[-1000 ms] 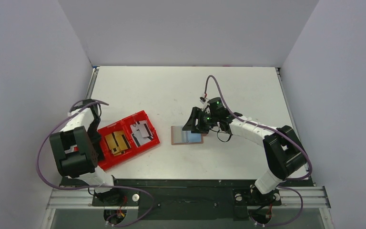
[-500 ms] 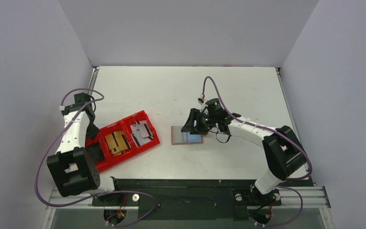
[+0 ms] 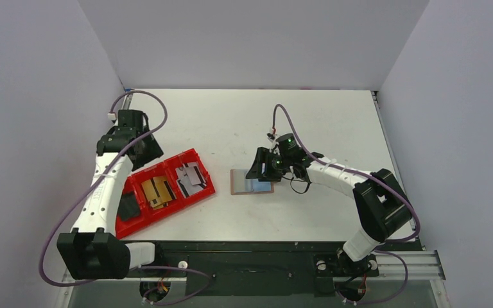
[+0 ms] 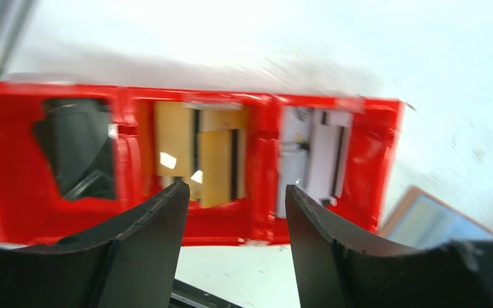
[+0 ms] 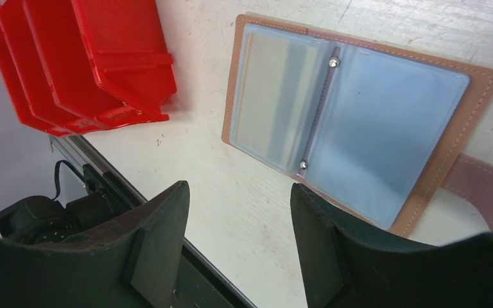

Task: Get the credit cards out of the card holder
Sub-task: Remove the credit card from the card holder.

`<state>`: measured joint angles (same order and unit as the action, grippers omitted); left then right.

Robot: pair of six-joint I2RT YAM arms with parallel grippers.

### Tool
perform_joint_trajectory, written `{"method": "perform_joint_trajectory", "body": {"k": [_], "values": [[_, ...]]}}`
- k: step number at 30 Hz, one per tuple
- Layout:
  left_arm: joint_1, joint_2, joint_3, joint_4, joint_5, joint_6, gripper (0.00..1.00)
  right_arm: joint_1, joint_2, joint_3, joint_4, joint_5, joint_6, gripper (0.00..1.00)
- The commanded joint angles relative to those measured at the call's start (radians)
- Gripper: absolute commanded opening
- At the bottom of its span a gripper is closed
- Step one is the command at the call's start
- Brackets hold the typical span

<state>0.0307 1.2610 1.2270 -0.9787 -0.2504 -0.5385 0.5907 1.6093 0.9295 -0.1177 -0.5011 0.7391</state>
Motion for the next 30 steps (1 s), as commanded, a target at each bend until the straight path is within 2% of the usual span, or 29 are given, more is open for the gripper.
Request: {"method": "perform_joint_trajectory", "body": {"k": [1,7,13,21,30], "values": [[-0.134,-0.012,0.019,0.151,0.152,-0.023,0.56,0.007,0.013,0.046,-0.016,0.070,-0.031,0.55],[-0.306,0.039,-0.061,0.373,0.336,-0.079,0.58,0.031,0.048,0.102,-0.091,0.175,-0.055,0.55],[-0.359,0.123,-0.132,0.551,0.466,-0.139,0.58,0.075,0.119,0.187,-0.155,0.280,-0.051,0.55],[-0.362,0.148,-0.162,0.575,0.483,-0.144,0.58,0.141,0.236,0.309,-0.227,0.379,-0.027,0.53],[-0.362,0.122,-0.229,0.623,0.524,-0.164,0.58,0.169,0.307,0.363,-0.286,0.452,-0.017,0.50]]}}
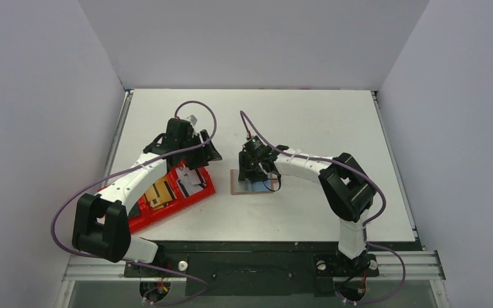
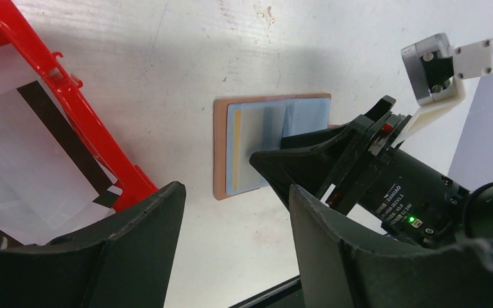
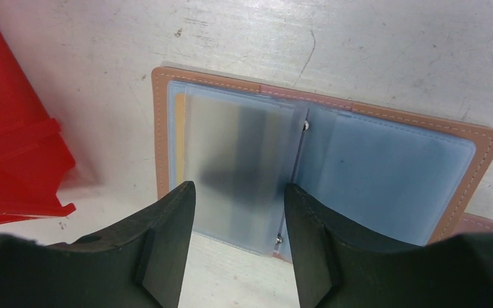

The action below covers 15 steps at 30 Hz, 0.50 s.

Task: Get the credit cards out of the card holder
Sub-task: Remove the credit card from the card holder.

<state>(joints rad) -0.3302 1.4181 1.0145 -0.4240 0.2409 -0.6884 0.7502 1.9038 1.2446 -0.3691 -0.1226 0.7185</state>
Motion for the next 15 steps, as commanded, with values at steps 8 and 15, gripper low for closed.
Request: {"method": "perform_joint_trajectory", "body": {"k": [8,15], "values": [[-0.001,-0.031,-0.036,0.094,0.042,-0.022,0.58,0.037,0.072,0.082,-0.089,0.112,-0.013,0.44],[-0.014,-0.015,-0.047,0.110,0.052,-0.029,0.58,0.038,0.103,0.057,-0.113,0.120,-0.027,0.38]]}}
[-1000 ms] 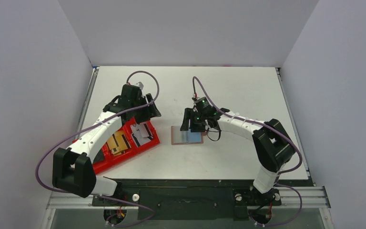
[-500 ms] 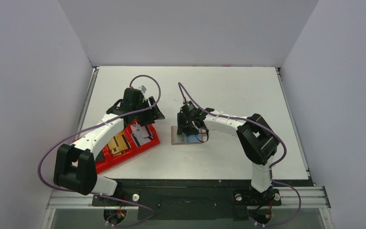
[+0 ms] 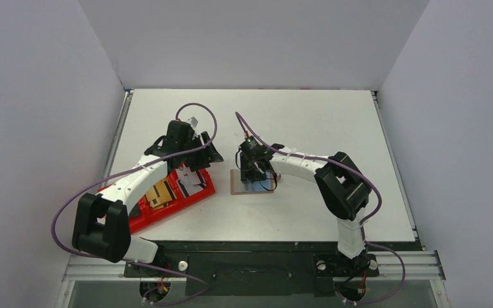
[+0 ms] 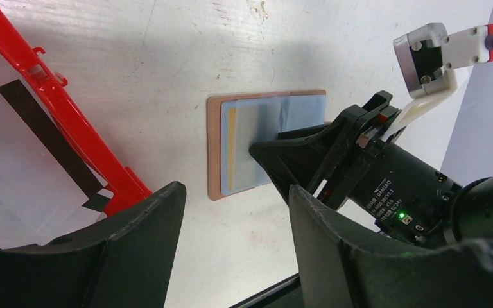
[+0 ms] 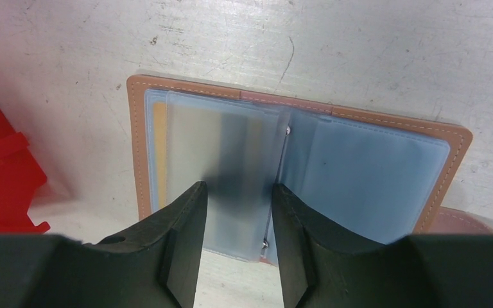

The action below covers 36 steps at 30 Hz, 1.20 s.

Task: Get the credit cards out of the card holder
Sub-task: Remove the credit card from the card holder.

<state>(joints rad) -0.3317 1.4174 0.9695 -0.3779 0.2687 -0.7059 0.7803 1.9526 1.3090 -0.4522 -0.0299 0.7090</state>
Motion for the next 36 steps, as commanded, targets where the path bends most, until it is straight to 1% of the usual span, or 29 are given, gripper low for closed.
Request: {"method": "perform_joint_trajectory", "body": {"k": [1,8,9,13,16,22,29,36], "values": [[-0.015,-0.009,-0.003,0.065,0.024,-0.013,0.57,0.006,0.056,-0.018,-0.026,0.027,-0.017,0.36],[-0.065,0.029,0.001,0.082,0.021,-0.032,0.57,-0.022,0.051,-0.094,0.037,-0.013,-0.016,0.21],[-0.069,0.037,0.001,0.084,0.019,-0.035,0.57,-0.029,0.044,-0.102,0.052,-0.023,-0.017,0.17],[-0.100,0.071,0.012,0.102,0.021,-0.046,0.56,-0.058,0.027,-0.146,0.110,-0.073,-0.017,0.10],[-0.129,0.114,0.024,0.117,0.030,-0.052,0.55,-0.082,0.017,-0.186,0.163,-0.113,-0.014,0.08],[-0.164,0.217,0.044,0.178,0.088,-0.064,0.49,-0.132,0.003,-0.250,0.237,-0.192,-0.001,0.03],[-0.187,0.309,0.078,0.217,0.123,-0.060,0.44,-0.154,-0.003,-0.275,0.261,-0.215,-0.003,0.02],[-0.196,0.371,0.092,0.223,0.120,-0.055,0.38,-0.161,-0.002,-0.284,0.272,-0.222,0.001,0.02]]}}
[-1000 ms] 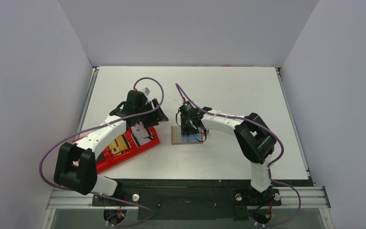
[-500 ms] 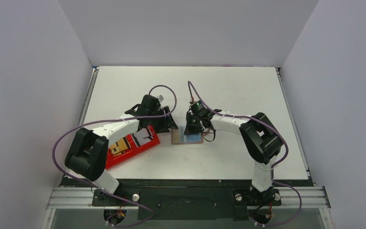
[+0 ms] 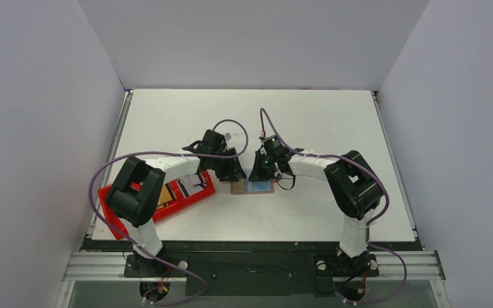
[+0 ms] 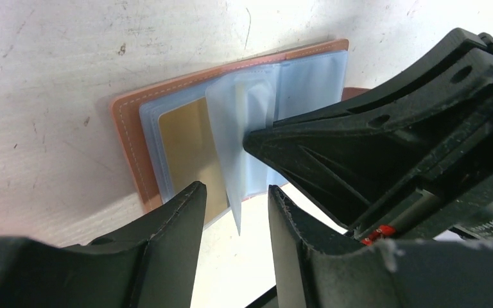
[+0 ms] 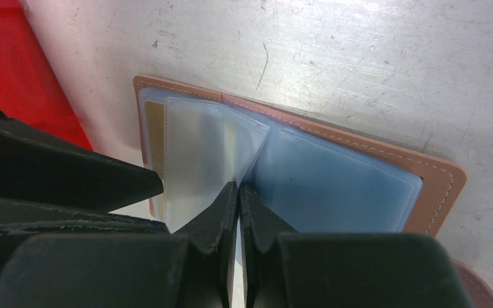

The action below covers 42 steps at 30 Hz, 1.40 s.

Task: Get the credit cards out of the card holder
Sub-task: Remove the credit card from the card holder.

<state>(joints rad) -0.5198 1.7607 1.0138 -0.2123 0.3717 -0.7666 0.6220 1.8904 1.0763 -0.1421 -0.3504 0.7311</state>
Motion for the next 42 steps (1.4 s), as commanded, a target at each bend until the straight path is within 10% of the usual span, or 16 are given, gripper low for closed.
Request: {"method": "perform_joint_trajectory", "body": {"k": [1,12,23,31,42], "values": [[-0.009,0.031,0.048,0.061,0.016,0.006,0.37,-0.004,0.058,-0.052,-0.038,0.098,-0.021,0.02],[-0.023,0.073,0.056,0.077,0.020,-0.001,0.00,-0.005,0.012,-0.003,-0.063,0.089,-0.027,0.04],[-0.037,0.016,0.045,0.058,-0.010,-0.007,0.00,-0.034,-0.145,0.111,-0.190,0.128,-0.040,0.47],[-0.079,0.019,0.095,0.041,-0.010,-0.012,0.00,-0.078,-0.251,0.069,-0.206,0.152,-0.028,0.51],[-0.146,0.131,0.232,0.048,-0.009,-0.031,0.25,-0.134,-0.373,-0.044,-0.217,0.184,-0.035,0.53]]}}
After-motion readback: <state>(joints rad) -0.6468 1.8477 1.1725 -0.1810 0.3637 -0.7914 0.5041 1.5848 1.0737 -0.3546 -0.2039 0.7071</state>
